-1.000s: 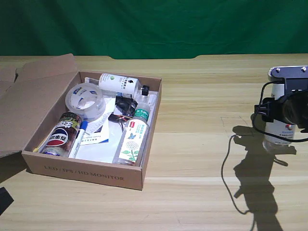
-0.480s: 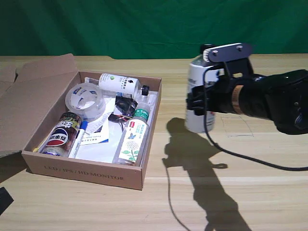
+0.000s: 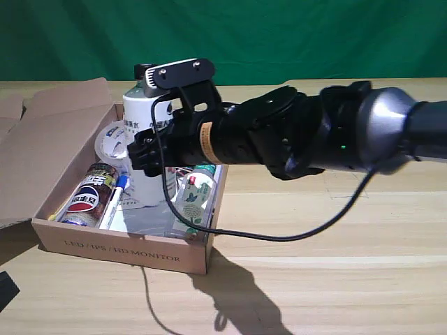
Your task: Place the white bottle into the box.
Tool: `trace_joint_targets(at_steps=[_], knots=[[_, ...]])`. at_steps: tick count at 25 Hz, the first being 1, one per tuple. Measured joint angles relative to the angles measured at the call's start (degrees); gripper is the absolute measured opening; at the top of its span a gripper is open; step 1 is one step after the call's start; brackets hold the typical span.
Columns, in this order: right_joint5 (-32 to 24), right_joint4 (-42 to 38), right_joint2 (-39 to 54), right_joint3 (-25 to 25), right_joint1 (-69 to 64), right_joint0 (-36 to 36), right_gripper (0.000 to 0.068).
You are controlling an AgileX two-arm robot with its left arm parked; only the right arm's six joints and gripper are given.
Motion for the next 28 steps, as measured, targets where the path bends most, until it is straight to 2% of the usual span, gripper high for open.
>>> trace_joint_targets(at_steps=[7,14,17,19,25,28], knots=[[1.5,-7.7,-5.9,-0.4,7.7,0.0,0.0531],[1.7,-9.2,-6.2,-0.5,7.9,0.0,0.0535],[1.7,-8.2,-6.2,-0.5,7.9,0.0,0.0643],[1.7,-6.7,-6.4,-0.5,7.7,0.0,0.0673],[1.7,-1.4,-6.4,-0.4,1.9,0.0,0.0680],[1.1,1.2,-6.4,-0.3,-3.5,0.0,0.0655]])
